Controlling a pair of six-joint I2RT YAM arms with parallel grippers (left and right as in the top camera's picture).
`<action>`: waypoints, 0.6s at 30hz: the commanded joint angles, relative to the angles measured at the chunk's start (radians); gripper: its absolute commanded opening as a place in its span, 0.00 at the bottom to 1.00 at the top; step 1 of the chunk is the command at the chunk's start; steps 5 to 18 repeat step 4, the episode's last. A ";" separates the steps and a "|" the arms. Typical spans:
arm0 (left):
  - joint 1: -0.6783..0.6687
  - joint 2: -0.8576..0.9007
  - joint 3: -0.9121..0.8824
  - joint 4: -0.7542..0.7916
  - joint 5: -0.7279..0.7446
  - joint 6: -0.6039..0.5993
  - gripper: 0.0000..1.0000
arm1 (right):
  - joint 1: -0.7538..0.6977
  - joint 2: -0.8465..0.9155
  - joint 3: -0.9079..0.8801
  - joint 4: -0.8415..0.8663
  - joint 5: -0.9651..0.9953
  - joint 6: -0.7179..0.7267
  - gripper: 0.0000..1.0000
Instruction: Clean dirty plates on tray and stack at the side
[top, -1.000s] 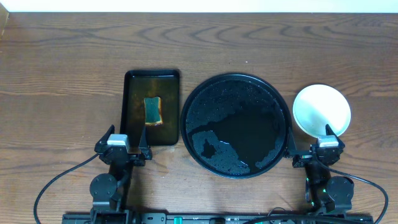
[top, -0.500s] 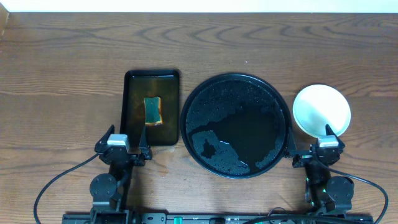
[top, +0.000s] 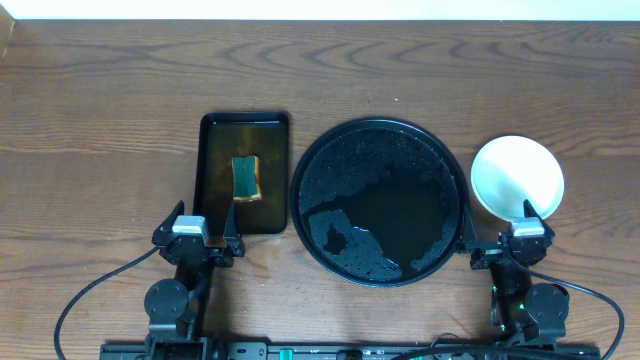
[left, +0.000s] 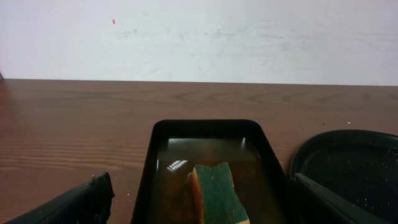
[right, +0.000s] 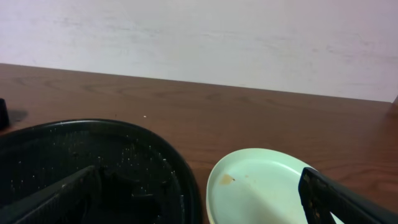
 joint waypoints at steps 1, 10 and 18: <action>0.004 -0.007 -0.011 -0.041 0.010 0.009 0.90 | -0.008 -0.005 -0.001 -0.004 -0.002 -0.011 0.99; 0.004 -0.007 -0.011 -0.041 0.010 0.009 0.90 | -0.008 -0.005 -0.001 -0.004 -0.002 -0.011 0.99; 0.004 -0.007 -0.011 -0.041 0.010 0.009 0.90 | -0.008 -0.005 -0.001 -0.004 -0.002 -0.011 0.99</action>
